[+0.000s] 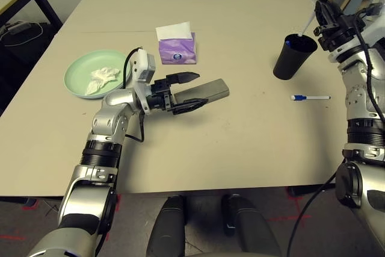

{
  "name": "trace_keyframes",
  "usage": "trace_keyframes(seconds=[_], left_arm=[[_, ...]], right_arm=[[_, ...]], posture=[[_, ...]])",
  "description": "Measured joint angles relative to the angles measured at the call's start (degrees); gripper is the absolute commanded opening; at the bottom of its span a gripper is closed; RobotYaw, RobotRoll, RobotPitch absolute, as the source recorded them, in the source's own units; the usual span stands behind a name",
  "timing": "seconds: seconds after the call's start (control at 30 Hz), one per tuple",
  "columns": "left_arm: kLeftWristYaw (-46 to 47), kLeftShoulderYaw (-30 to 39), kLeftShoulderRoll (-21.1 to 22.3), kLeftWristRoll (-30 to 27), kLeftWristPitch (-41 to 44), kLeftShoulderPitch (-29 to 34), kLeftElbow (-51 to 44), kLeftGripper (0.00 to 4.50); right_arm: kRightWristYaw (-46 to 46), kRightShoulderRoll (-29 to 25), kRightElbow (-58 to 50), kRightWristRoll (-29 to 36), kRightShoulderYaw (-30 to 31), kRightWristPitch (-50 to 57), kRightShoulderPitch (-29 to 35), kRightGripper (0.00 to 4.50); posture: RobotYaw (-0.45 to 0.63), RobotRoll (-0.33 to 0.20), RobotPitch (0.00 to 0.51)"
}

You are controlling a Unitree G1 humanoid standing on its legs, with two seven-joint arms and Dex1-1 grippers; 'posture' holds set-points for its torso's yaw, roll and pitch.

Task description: Organize and tidy the items on the table.

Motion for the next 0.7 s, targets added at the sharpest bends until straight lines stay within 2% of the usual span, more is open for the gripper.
trace_keyframes(seconds=[0.33, 0.4, 0.7], left_arm=[[0.2, 0.0, -0.1, 0.0, -0.3, 0.0, 0.1, 4.5], [0.2, 0.0, -0.1, 0.0, -0.8, 0.0, 0.6, 4.5], [0.7, 0.0, -0.4, 0.0, -1.3, 1.2, 1.6, 4.5]], right_arm=[[-2.6, -0.9, -0.7, -1.0, 0.1, 0.8, 0.0, 0.41], [-2.9, -1.0, -1.5, -1.1, 0.3, 2.0, 0.2, 0.41], [-3.9, -1.3, -2.0, -2.5, 2.0, 4.4, 0.3, 3.67]], posture=[[0.07, 0.0, 0.154], [0.09, 0.0, 0.156], [0.08, 0.0, 0.163]])
